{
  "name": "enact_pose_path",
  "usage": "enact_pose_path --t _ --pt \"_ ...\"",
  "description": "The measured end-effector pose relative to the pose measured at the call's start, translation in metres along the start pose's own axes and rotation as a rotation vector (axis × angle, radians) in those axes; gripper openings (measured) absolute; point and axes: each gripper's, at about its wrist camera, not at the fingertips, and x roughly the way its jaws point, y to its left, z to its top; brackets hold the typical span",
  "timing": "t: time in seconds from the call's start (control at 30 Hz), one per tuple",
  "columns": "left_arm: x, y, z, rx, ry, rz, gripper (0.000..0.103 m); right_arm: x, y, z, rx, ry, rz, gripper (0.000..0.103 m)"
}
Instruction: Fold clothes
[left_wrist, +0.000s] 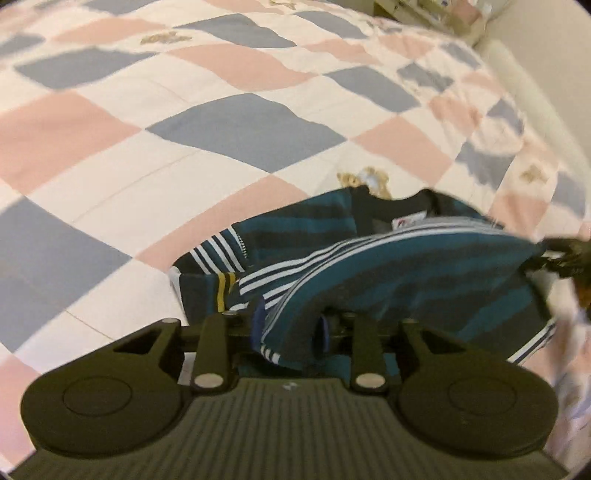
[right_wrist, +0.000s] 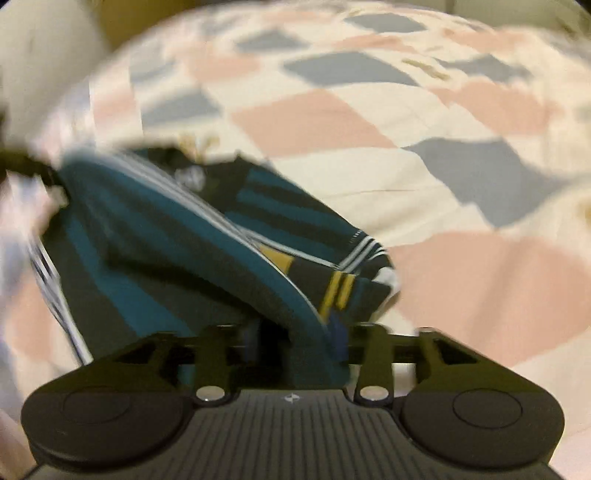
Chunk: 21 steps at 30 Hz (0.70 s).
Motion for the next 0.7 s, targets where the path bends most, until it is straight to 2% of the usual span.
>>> enact_pose_path --t 0.1,0.17,0.2,0.23,0.27,0.3,0.43,0.47,0.53,0.57,0.63,0.7 --pt "0.004 -0.004 0.007 0.081 -0.003 0.003 0.029 -0.009 -0.013 -0.005 0.092 -0.053 0.021 0.058" --pt "0.008 -0.012 0.010 0.151 -0.018 0.018 0.031 -0.012 -0.014 -0.004 0.072 -0.055 0.006 0.058" --pt "0.010 -0.015 0.011 0.179 -0.016 0.021 0.026 -0.014 -0.015 -0.003 0.063 -0.056 -0.002 0.059" --pt "0.012 -0.018 0.012 0.206 -0.015 0.024 0.015 -0.014 -0.015 -0.002 0.057 -0.050 0.006 0.059" --pt "0.012 -0.021 0.013 0.225 0.004 0.020 0.015 -0.014 -0.015 -0.001 0.050 -0.043 0.013 0.047" --pt "0.008 -0.024 0.014 0.238 0.023 0.021 0.013 -0.014 -0.016 0.000 0.044 -0.037 0.020 0.023" --pt "-0.040 -0.025 0.021 0.132 0.012 -0.093 0.012 -0.025 -0.029 0.005 0.078 -0.048 0.103 0.017" --pt "-0.049 -0.024 0.025 0.114 0.003 -0.097 0.012 -0.029 -0.034 0.007 0.091 -0.057 0.119 0.016" --pt "-0.046 -0.011 0.036 0.030 0.005 -0.057 0.014 -0.036 -0.045 0.011 0.119 -0.073 0.151 0.015" --pt "-0.035 0.000 0.042 -0.027 0.027 -0.026 0.015 -0.027 -0.045 0.015 0.136 -0.074 0.132 0.015" --pt "0.005 0.025 0.048 -0.116 0.100 0.031 0.027 -0.011 -0.046 0.022 0.169 -0.076 0.094 0.015" --pt "0.041 0.046 0.050 -0.194 0.156 0.073 0.031 0.006 -0.047 0.030 0.202 -0.078 0.056 0.014"
